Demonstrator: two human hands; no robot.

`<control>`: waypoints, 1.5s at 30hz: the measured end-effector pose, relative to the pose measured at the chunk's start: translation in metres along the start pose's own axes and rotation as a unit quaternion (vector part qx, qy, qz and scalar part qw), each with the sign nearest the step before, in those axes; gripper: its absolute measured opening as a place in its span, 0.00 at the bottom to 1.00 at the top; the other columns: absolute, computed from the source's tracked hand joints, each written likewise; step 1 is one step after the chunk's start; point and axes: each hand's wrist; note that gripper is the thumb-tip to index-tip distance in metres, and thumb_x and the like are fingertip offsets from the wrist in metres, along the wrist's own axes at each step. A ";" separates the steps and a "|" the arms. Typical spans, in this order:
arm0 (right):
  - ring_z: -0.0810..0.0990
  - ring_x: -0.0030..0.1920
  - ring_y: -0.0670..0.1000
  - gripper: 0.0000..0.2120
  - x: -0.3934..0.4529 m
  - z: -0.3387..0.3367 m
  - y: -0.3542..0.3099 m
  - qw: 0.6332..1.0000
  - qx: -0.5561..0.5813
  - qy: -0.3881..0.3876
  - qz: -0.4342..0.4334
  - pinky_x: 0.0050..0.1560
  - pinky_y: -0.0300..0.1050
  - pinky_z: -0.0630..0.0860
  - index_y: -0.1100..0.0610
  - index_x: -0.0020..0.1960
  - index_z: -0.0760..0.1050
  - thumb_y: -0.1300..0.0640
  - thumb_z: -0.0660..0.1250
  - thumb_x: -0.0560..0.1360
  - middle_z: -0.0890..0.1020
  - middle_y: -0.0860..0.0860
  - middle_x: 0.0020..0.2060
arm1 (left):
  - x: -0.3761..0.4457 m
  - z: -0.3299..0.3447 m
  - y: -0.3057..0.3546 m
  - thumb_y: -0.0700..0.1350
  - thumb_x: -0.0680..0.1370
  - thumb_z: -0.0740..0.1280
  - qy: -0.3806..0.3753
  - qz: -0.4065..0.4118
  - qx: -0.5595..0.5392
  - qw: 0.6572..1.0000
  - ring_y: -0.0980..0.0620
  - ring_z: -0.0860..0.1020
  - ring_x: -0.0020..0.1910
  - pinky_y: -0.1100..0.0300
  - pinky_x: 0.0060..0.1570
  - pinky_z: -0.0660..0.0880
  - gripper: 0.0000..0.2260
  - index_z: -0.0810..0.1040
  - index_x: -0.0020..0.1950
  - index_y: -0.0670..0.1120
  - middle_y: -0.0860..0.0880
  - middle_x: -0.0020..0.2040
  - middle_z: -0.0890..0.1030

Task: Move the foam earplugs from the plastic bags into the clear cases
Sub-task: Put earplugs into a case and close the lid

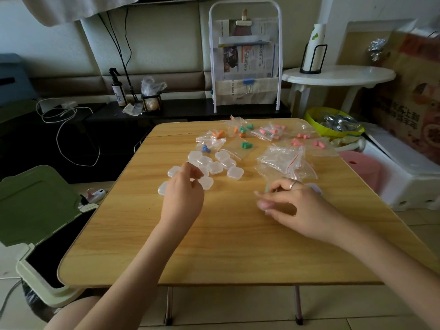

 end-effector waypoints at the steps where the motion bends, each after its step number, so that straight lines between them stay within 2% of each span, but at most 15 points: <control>1: 0.74 0.55 0.34 0.19 -0.003 0.000 0.001 1.000 0.005 -0.015 0.000 0.57 0.44 0.75 0.36 0.63 0.74 0.51 0.69 0.74 0.72 0.34 0.52 | 0.002 0.001 -0.005 0.33 0.76 0.58 0.009 0.023 0.048 0.999 0.49 0.75 0.51 0.58 0.49 0.70 0.13 0.76 0.55 0.46 0.49 0.55 0.78; 5: 0.72 0.55 0.35 0.19 -0.014 0.000 0.004 0.999 -0.020 -0.027 -0.019 0.54 0.40 0.75 0.36 0.63 0.74 0.48 0.67 0.73 0.70 0.34 0.51 | 0.008 0.007 -0.020 0.40 0.77 0.64 -0.006 0.079 0.180 0.980 0.45 0.68 0.66 0.61 0.61 0.58 0.17 0.75 0.66 0.47 0.47 0.66 0.75; 8: 0.71 0.54 0.35 0.15 -0.017 -0.004 0.004 1.000 -0.014 -0.017 -0.019 0.54 0.29 0.67 0.39 0.62 0.76 0.47 0.67 0.75 0.72 0.36 0.49 | 0.007 0.008 -0.018 0.45 0.79 0.64 -0.040 0.085 0.193 0.977 0.45 0.63 0.71 0.57 0.66 0.59 0.18 0.73 0.69 0.48 0.47 0.70 0.71; 11: 0.72 0.51 0.38 0.12 -0.015 -0.005 0.000 0.999 -0.036 0.000 -0.020 0.52 0.29 0.65 0.39 0.59 0.78 0.47 0.66 0.76 0.75 0.39 0.45 | 0.007 0.010 -0.017 0.45 0.80 0.63 -0.067 0.102 0.232 0.965 0.49 0.58 0.74 0.53 0.69 0.60 0.18 0.72 0.70 0.48 0.48 0.72 0.69; 15: 0.71 0.47 0.35 0.10 -0.006 -0.003 -0.003 0.997 -0.069 0.018 0.000 0.53 0.30 0.62 0.40 0.56 0.80 0.48 0.67 0.75 0.74 0.40 0.42 | 0.007 0.009 -0.016 0.41 0.79 0.64 -0.070 0.103 0.230 0.965 0.49 0.62 0.73 0.51 0.66 0.64 0.17 0.74 0.68 0.48 0.45 0.71 0.71; 18: 0.71 0.47 0.36 0.09 0.001 -0.005 -0.006 0.995 -0.089 0.007 0.040 0.54 0.49 0.70 0.39 0.52 0.79 0.48 0.66 0.73 0.73 0.37 0.42 | 0.005 0.008 -0.013 0.41 0.78 0.66 -0.070 0.111 0.209 0.969 0.45 0.71 0.66 0.52 0.61 0.69 0.15 0.76 0.64 0.45 0.43 0.64 0.76; 20: 0.70 0.49 0.38 0.07 0.004 -0.005 -0.009 0.993 -0.102 0.004 0.059 0.52 0.53 0.73 0.41 0.48 0.77 0.49 0.64 0.72 0.74 0.38 0.41 | 0.004 0.006 -0.013 0.42 0.78 0.66 -0.081 0.118 0.202 0.969 0.45 0.71 0.64 0.54 0.58 0.68 0.15 0.75 0.65 0.45 0.43 0.60 0.77; 25: 0.72 0.45 0.43 0.04 0.010 -0.010 -0.011 0.988 -0.126 -0.029 0.086 0.46 0.46 0.74 0.44 0.43 0.72 0.53 0.65 0.72 0.74 0.42 0.38 | 0.002 0.002 -0.016 0.46 0.78 0.66 -0.092 0.148 0.226 0.959 0.46 0.65 0.67 0.57 0.63 0.62 0.19 0.72 0.69 0.46 0.46 0.65 0.74; 29: 0.76 0.34 0.42 0.06 0.011 -0.022 -0.008 0.990 -0.024 -0.063 0.121 0.40 0.45 0.74 0.46 0.42 0.74 0.54 0.71 0.72 0.76 0.45 0.32 | 0.000 -0.001 -0.018 0.50 0.78 0.66 -0.093 0.150 0.226 0.958 0.48 0.64 0.67 0.60 0.63 0.60 0.20 0.73 0.68 0.45 0.47 0.65 0.73; 32: 0.74 0.28 0.43 0.02 0.011 -0.032 0.001 0.990 0.047 -0.037 0.131 0.32 0.44 0.74 0.48 0.47 0.78 0.54 0.68 0.75 0.79 0.46 0.33 | -0.001 -0.001 -0.019 0.51 0.78 0.65 -0.095 0.158 0.235 0.954 0.50 0.64 0.68 0.61 0.63 0.60 0.19 0.73 0.68 0.46 0.48 0.66 0.73; 33: 0.72 0.25 0.43 0.05 0.011 -0.037 0.004 0.990 0.055 -0.018 0.132 0.26 0.40 0.71 0.47 0.49 0.78 0.55 0.65 0.77 0.79 0.45 0.32 | -0.002 -0.001 -0.020 0.51 0.78 0.65 -0.096 0.162 0.238 0.953 0.50 0.64 0.68 0.60 0.64 0.60 0.19 0.72 0.68 0.46 0.49 0.66 0.73; 35: 0.70 0.24 0.44 0.10 0.009 -0.045 0.011 0.990 0.065 0.014 0.125 0.23 0.35 0.65 0.45 0.53 0.79 0.57 0.62 0.79 0.77 0.44 0.32 | -0.002 0.000 -0.022 0.50 0.79 0.64 -0.101 0.170 0.240 0.951 0.49 0.63 0.69 0.59 0.65 0.61 0.19 0.72 0.69 0.45 0.48 0.66 0.72; 38: 0.72 0.34 0.42 0.13 0.002 -0.044 0.012 0.991 0.082 -0.006 0.106 0.32 0.35 0.70 0.41 0.56 0.79 0.55 0.69 0.75 0.74 0.44 0.42 | -0.003 0.003 -0.021 0.49 0.79 0.64 -0.105 0.179 0.245 0.947 0.49 0.63 0.70 0.57 0.66 0.62 0.19 0.72 0.69 0.45 0.48 0.67 0.72; 41: 0.70 0.48 0.41 0.13 -0.003 -0.028 0.013 0.996 0.013 -0.040 0.074 0.45 0.35 0.66 0.40 0.55 0.80 0.48 0.73 0.70 0.75 0.41 0.44 | -0.004 0.006 -0.017 0.50 0.78 0.66 -0.104 0.183 0.240 0.948 0.50 0.64 0.69 0.56 0.65 0.63 0.18 0.73 0.66 0.45 0.49 0.66 0.74; 45: 0.70 0.53 0.44 0.11 -0.004 -0.028 0.019 0.996 -0.035 -0.016 0.083 0.52 0.41 0.70 0.45 0.52 0.82 0.48 0.74 0.70 0.76 0.42 0.47 | -0.009 0.009 -0.009 0.54 0.76 0.67 -0.110 0.177 0.224 0.952 0.50 0.65 0.68 0.57 0.63 0.65 0.18 0.72 0.61 0.46 0.49 0.64 0.74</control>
Point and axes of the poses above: each hand's wrist, its own x-axis towards the middle knuckle, its own z-axis out of the palm, y = z × x
